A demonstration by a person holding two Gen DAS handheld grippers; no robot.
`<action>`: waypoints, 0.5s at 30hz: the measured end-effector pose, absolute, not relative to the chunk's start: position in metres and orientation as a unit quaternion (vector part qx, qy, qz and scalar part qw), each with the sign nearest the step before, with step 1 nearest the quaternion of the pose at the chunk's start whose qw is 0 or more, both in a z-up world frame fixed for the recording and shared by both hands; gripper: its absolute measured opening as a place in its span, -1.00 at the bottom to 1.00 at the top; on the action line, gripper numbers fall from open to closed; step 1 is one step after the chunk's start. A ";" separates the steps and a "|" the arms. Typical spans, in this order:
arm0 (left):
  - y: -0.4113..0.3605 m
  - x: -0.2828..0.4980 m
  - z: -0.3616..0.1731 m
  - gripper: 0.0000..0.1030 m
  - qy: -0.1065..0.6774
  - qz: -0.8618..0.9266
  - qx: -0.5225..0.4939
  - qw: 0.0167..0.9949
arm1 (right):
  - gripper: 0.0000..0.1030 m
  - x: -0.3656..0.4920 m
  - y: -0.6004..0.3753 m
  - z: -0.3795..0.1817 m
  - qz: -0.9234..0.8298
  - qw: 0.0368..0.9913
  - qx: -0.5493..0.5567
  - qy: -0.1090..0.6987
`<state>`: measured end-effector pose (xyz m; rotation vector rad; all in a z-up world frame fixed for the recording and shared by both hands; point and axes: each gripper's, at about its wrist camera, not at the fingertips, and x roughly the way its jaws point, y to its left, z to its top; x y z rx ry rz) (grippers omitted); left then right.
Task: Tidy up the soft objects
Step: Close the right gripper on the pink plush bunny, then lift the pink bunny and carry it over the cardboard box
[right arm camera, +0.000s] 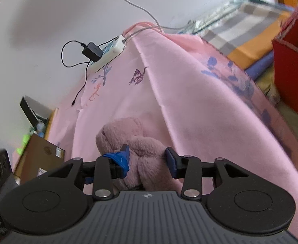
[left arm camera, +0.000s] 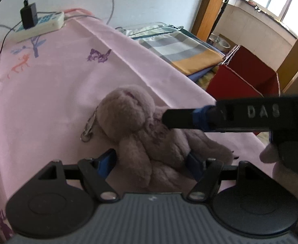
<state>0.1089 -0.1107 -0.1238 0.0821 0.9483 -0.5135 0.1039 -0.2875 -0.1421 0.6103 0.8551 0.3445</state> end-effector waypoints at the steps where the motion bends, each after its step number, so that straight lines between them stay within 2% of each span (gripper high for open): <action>1: -0.112 0.109 -0.124 0.41 0.449 -0.243 0.044 0.859 | -0.51 0.106 -0.289 -0.145 0.166 0.844 0.303 0.410; 3: -0.114 0.108 -0.125 0.37 0.446 -0.241 0.048 0.861 | -0.50 0.110 -0.289 -0.148 0.169 0.838 0.314 0.412; 5: -0.115 0.107 -0.123 0.19 0.445 -0.248 0.045 0.859 | -0.50 0.111 -0.288 -0.150 0.175 0.834 0.323 0.412; 15: -0.103 0.092 -0.115 0.13 0.443 -0.243 0.028 0.862 | -0.51 0.094 -0.270 -0.132 0.189 0.850 0.280 0.404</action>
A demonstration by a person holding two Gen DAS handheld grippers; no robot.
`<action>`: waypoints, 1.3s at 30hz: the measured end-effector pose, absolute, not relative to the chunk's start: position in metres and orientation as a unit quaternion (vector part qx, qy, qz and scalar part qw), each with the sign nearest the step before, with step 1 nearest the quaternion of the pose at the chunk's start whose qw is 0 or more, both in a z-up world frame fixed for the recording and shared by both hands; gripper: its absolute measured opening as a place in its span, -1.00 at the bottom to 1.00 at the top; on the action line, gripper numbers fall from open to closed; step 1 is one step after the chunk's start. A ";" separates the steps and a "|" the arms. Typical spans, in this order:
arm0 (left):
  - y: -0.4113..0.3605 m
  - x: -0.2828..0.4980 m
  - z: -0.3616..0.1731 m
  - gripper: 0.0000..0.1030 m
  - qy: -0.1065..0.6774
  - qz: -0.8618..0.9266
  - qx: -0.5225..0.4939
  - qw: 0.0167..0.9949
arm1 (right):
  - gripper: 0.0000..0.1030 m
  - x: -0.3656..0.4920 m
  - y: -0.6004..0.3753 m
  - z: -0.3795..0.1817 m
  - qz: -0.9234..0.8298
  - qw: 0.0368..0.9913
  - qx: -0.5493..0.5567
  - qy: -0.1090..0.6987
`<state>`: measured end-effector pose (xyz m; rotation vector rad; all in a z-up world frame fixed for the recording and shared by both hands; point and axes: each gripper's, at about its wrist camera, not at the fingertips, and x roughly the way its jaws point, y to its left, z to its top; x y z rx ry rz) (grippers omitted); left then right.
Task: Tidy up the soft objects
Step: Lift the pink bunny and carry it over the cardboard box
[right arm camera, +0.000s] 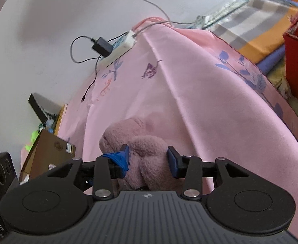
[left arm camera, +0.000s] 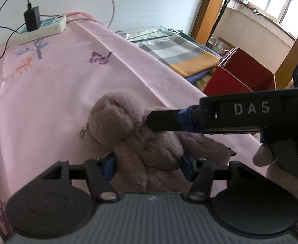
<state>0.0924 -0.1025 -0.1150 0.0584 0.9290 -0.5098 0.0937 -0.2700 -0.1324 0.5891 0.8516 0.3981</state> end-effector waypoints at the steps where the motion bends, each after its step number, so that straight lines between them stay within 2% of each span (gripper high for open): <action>1: -0.099 0.089 -0.113 0.13 0.442 -0.242 0.026 0.863 | -0.51 0.090 -0.266 -0.130 0.191 0.851 0.275 0.403; 12: -0.049 0.036 -0.077 0.13 0.403 -0.226 0.042 0.886 | -0.51 0.054 -0.220 -0.098 0.224 0.850 0.270 0.392; 26: 0.042 -0.012 -0.004 0.13 0.312 -0.194 0.067 0.928 | -0.51 0.022 -0.134 -0.034 0.271 0.864 0.277 0.321; 39: 0.152 0.011 0.016 0.13 0.340 -0.196 0.080 0.916 | -0.51 0.028 -0.031 -0.018 0.282 0.870 0.261 0.309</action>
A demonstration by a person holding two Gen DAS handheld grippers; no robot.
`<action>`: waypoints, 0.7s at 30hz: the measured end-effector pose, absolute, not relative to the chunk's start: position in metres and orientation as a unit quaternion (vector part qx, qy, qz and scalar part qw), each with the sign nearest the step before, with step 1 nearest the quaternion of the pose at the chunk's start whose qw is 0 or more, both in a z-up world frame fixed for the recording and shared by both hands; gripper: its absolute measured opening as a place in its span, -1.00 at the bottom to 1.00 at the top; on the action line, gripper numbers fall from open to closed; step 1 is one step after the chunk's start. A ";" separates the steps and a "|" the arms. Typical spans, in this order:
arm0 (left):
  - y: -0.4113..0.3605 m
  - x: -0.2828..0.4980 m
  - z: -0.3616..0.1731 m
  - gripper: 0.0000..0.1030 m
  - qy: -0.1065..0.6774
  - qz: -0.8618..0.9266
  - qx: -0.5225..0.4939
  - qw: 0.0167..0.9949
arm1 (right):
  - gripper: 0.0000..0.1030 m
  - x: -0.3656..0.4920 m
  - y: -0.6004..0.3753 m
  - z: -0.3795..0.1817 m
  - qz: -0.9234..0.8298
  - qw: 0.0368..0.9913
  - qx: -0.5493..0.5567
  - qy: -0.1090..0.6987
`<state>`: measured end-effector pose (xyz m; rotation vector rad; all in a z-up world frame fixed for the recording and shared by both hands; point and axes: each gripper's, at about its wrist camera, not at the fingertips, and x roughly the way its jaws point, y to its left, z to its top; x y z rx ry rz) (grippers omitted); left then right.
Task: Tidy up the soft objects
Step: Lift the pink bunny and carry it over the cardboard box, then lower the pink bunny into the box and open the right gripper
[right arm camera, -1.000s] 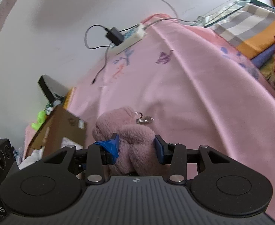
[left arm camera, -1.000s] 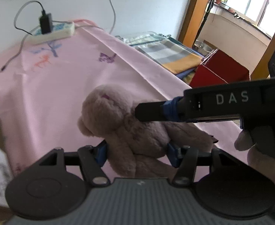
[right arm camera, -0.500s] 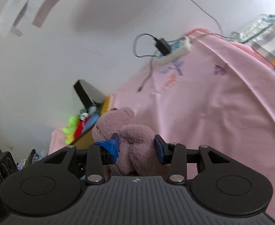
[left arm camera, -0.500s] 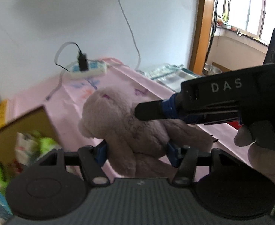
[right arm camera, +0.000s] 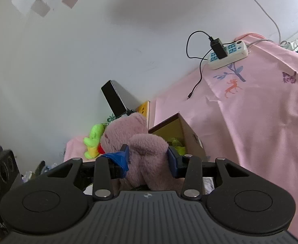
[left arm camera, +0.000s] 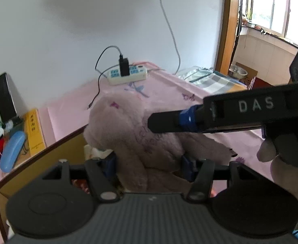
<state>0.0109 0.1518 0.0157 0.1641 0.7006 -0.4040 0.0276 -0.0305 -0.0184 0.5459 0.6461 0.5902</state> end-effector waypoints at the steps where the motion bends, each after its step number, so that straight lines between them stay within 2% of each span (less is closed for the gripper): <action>1: 0.157 0.014 0.014 0.14 0.344 -0.198 0.078 0.915 | -0.51 0.029 -0.026 -0.020 0.281 0.872 0.257 0.308; 7: 0.169 0.039 -0.004 0.16 0.362 -0.200 0.087 0.906 | -0.51 0.045 -0.004 -0.032 0.261 0.878 0.245 0.319; 13: 0.178 0.056 -0.027 0.32 0.377 -0.196 0.096 0.900 | -0.51 0.051 0.009 -0.042 0.227 0.888 0.222 0.332; 21: 0.186 0.063 -0.036 0.38 0.373 -0.190 0.095 0.903 | -0.52 0.052 0.003 -0.033 0.215 0.901 0.207 0.315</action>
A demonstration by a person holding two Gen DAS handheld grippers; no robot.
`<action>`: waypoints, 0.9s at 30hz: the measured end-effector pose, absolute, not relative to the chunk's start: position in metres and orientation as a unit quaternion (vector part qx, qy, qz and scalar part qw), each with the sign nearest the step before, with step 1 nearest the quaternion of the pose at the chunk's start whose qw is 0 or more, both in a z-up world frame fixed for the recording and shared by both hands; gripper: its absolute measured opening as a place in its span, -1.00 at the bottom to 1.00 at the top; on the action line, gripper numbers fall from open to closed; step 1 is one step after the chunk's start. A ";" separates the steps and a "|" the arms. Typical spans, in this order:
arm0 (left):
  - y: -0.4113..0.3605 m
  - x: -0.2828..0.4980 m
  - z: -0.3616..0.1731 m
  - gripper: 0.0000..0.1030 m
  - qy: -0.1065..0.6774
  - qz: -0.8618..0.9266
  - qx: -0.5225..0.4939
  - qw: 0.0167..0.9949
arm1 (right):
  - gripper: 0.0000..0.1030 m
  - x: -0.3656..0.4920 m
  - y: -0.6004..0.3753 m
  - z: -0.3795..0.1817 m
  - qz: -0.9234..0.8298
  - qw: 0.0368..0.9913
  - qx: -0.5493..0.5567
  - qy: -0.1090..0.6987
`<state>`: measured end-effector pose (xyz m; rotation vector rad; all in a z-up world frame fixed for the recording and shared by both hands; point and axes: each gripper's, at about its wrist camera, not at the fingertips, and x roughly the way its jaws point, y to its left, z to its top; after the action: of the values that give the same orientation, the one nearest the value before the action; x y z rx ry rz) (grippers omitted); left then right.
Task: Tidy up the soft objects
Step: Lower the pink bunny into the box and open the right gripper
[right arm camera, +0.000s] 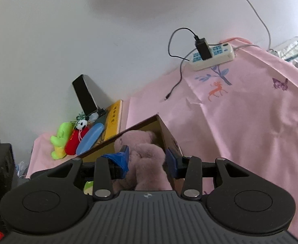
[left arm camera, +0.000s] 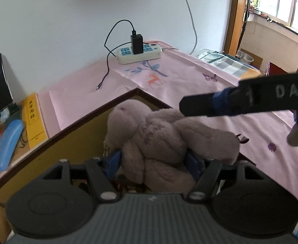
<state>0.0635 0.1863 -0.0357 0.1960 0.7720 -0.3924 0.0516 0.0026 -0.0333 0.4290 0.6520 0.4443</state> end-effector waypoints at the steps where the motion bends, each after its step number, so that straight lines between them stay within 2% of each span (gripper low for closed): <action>1: 0.186 0.064 -0.037 0.39 0.373 -0.187 0.097 0.904 | -0.52 0.051 0.005 -0.032 0.218 0.902 0.202 0.312; 6: 0.188 0.072 -0.044 0.39 0.387 -0.188 0.075 0.900 | -0.57 0.055 0.019 -0.034 0.242 0.900 0.182 0.314; 18: 0.179 0.067 -0.042 0.41 0.392 -0.165 0.098 0.900 | -0.61 0.065 0.027 -0.047 0.242 0.888 0.174 0.350; 27: 0.185 0.038 -0.026 0.42 0.389 -0.129 0.078 0.909 | -0.58 0.045 0.019 -0.032 0.242 0.896 0.172 0.331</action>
<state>0.0379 0.1850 -0.0256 0.1609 0.8017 -0.2655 0.0452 0.0187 -0.0322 0.3571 0.6854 0.5009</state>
